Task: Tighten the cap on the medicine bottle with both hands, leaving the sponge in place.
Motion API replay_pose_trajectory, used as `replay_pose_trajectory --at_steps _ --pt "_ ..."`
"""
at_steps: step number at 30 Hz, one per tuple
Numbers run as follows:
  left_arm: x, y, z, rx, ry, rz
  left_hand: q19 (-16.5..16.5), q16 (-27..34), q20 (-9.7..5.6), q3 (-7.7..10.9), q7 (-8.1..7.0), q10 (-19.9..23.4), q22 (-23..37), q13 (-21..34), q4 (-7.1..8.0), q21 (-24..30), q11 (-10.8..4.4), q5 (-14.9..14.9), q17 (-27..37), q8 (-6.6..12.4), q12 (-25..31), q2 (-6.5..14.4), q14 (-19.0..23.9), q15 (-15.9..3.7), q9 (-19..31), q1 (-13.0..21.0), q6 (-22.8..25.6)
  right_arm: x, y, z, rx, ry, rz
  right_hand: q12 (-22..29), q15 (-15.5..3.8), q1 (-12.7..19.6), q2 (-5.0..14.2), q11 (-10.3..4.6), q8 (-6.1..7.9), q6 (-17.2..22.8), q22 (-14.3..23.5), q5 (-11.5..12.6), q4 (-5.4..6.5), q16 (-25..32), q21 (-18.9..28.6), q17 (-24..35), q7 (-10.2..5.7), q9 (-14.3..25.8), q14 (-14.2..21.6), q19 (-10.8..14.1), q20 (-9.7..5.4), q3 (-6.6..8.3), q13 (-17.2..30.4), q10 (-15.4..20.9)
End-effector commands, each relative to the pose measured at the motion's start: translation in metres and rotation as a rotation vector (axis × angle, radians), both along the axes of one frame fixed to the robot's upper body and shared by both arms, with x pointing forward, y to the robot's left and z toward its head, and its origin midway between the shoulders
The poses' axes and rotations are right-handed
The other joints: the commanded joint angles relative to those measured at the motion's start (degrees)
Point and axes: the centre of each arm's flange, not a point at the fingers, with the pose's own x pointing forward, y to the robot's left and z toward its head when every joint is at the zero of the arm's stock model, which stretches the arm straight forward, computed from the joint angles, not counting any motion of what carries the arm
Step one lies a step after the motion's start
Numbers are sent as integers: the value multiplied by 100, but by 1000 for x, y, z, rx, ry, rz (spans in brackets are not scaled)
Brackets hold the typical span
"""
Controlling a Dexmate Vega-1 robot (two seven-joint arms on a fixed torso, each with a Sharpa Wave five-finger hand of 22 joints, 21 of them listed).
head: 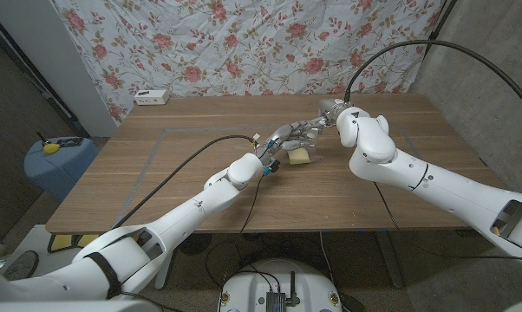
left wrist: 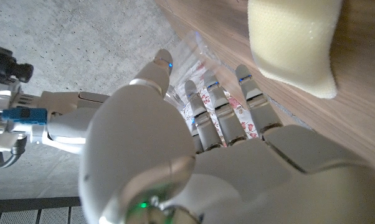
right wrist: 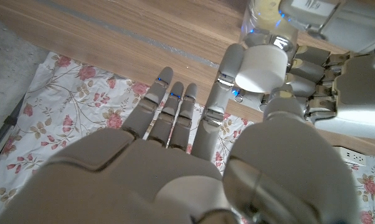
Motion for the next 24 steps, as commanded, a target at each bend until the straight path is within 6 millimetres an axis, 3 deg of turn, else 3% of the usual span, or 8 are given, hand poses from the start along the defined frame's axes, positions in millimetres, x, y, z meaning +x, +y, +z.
replay_pose_trajectory --at_steps 1,6,7,13,15,17,24 --pt "-1 1 -2 -4 -1 -2 -12 20 -3 36 -34 48 29 29 -16 -18 -16 48 7 9 24 63 -6 -135 21 25 20 -1 1 -1 4 -22 -17 37 -349 -98 -25 -73 86 279 26 61 23 34 20 16 -66 -1 83 81 -16 -53 -4 142" --pt "-1 1 -2 -4 -3 -4 -17 20 -1 38 -42 44 29 29 -17 -19 -7 48 7 7 24 64 -5 -128 21 23 20 -3 1 -2 9 -34 -20 43 -366 -152 -39 -138 154 383 27 72 34 33 18 9 -65 -4 140 102 -37 -78 -8 238" --pt "-2 1 -2 -4 -3 -3 -18 20 -3 39 -39 41 29 29 -16 -19 -7 49 7 7 23 65 -5 -127 21 23 18 -3 1 -2 10 -39 -22 42 -377 -156 -35 -209 186 409 27 80 32 28 20 2 -68 -4 156 116 -44 -78 -10 273" --pt "-3 1 -2 -5 -6 -5 -20 23 -4 41 -40 46 29 29 -17 -19 -11 49 5 7 25 64 4 -137 21 22 23 -4 2 -3 1 -41 -28 52 -403 -181 -37 -244 247 441 27 88 34 26 21 -5 -85 -3 200 139 -60 -90 -14 360" --pt "-4 1 -3 -6 -6 -6 -17 25 -5 39 -47 55 29 29 -14 -17 -12 49 6 7 29 65 9 -134 21 16 24 -5 2 -2 0 -36 -29 27 -399 -329 -130 -237 298 427 27 78 76 11 10 -8 -52 -11 208 137 -63 -178 -17 368" --pt "-4 1 -3 -5 -6 -7 -19 23 -4 42 -44 54 29 29 -16 -17 -8 49 5 7 29 64 8 -133 21 17 25 -6 2 -2 -2 -26 -27 -37 -344 -519 -260 -202 328 357 26 82 124 -25 -14 -7 -34 -28 179 111 -37 -293 -18 304" --pt "-5 0 -3 -1 -8 -16 -17 22 -5 44 -44 43 29 29 -10 -15 5 49 4 6 25 65 11 -136 21 5 26 -10 1 -4 -4 -3 -7 -241 -214 -985 -466 186 18 -230 21 174 262 -178 -115 5 45 -25 1 -52 47 -551 -8 25"
